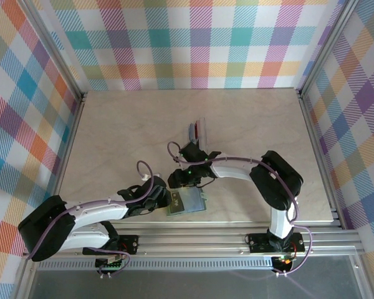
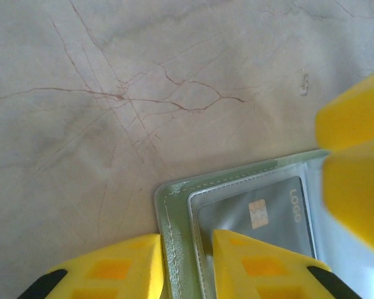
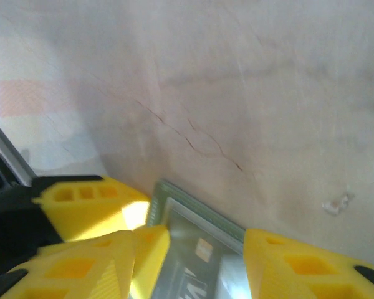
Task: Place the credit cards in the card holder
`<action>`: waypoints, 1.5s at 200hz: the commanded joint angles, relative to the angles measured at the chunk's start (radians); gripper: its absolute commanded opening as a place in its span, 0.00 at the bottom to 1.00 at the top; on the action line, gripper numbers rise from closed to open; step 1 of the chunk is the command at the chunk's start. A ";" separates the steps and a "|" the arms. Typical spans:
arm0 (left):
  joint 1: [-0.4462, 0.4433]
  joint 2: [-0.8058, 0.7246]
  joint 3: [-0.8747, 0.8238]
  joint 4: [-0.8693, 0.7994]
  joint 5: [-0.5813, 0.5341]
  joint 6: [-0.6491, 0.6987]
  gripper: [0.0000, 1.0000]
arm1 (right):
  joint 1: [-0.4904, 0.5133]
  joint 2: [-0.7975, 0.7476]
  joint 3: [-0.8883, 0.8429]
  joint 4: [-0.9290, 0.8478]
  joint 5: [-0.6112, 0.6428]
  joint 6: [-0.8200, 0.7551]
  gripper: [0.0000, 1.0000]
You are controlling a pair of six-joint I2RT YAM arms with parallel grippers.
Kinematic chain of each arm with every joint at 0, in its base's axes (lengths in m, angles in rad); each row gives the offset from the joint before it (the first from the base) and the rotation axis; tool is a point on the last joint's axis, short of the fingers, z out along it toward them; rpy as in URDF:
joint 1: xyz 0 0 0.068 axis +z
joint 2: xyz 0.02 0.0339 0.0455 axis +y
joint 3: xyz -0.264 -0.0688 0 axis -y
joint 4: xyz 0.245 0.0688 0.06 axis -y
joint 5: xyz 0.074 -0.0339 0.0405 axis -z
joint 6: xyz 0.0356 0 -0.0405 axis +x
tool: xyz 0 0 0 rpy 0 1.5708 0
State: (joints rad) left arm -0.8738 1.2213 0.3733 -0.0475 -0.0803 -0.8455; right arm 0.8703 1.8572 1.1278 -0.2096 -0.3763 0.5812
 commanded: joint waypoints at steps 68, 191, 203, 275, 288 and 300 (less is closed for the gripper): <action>-0.002 0.124 -0.009 0.096 0.052 -0.001 0.21 | -0.006 -0.162 -0.022 -0.142 0.149 -0.027 0.51; -0.005 0.150 -0.009 0.120 0.058 0.000 0.21 | 0.040 -0.253 -0.286 -0.101 0.221 0.037 0.54; -0.006 0.151 -0.008 0.118 0.057 0.001 0.21 | 0.052 -0.247 -0.277 -0.105 0.230 0.037 0.54; -0.007 0.144 -0.011 0.118 0.056 -0.001 0.21 | 0.067 -0.281 -0.260 -0.135 0.286 0.028 0.54; -0.007 0.142 -0.013 0.117 0.056 -0.001 0.21 | 0.067 -0.269 -0.255 -0.121 0.258 0.026 0.54; -0.007 0.139 -0.013 0.115 0.054 -0.001 0.21 | 0.068 -0.262 -0.253 -0.115 0.252 0.027 0.54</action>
State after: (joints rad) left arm -0.8738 1.3083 0.3965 0.0624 -0.0792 -0.8459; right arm 0.9310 1.5875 0.8509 -0.3370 -0.0856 0.6128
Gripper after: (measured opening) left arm 0.209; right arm 0.543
